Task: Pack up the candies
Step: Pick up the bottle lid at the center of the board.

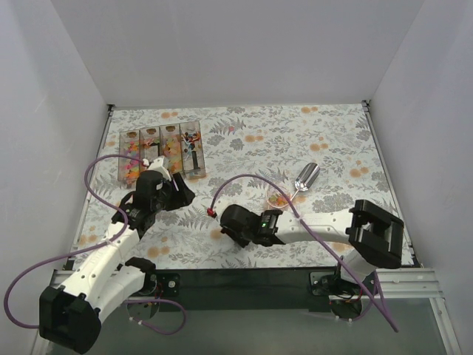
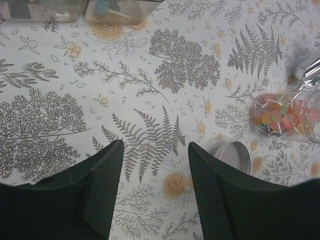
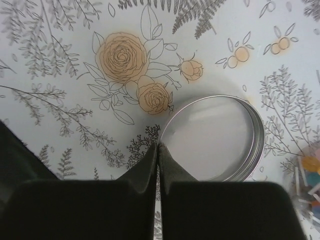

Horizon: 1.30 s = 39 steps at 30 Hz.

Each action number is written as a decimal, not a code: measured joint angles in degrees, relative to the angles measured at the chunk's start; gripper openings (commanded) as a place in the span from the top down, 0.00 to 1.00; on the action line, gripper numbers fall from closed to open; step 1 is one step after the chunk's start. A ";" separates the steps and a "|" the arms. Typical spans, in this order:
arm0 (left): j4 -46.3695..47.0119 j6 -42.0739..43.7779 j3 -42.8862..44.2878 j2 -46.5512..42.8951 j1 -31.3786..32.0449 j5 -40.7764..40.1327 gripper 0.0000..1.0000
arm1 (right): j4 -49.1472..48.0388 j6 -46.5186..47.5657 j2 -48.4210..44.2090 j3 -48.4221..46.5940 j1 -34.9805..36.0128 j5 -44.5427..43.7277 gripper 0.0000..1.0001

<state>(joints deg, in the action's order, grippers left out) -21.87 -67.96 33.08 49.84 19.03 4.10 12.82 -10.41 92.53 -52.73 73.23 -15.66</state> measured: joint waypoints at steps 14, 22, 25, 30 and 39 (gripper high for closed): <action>4.42 -4.87 -0.83 -0.74 0.02 18.18 0.39 | -5.46 -9.07 -25.86 0.90 -18.01 16.79 0.99; 6.34 -20.72 5.49 5.22 1.95 24.79 0.38 | -5.64 -5.07 -28.83 5.14 -21.81 25.49 0.99; 7.10 -26.21 8.72 7.08 4.31 24.81 0.37 | -5.62 -2.64 -28.83 5.51 -22.53 27.02 0.99; 7.37 -31.50 14.43 13.16 11.04 23.02 0.44 | -5.62 1.05 -28.83 5.53 -22.93 28.65 0.99; 2.49 -33.16 21.94 25.16 18.43 17.00 0.51 | -4.98 6.45 -28.83 5.53 -22.97 30.16 0.99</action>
<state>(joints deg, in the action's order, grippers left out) -19.38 -101.12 55.02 75.00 37.45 21.10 7.84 -3.97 63.70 -47.20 50.26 14.50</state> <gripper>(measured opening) 0.494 0.021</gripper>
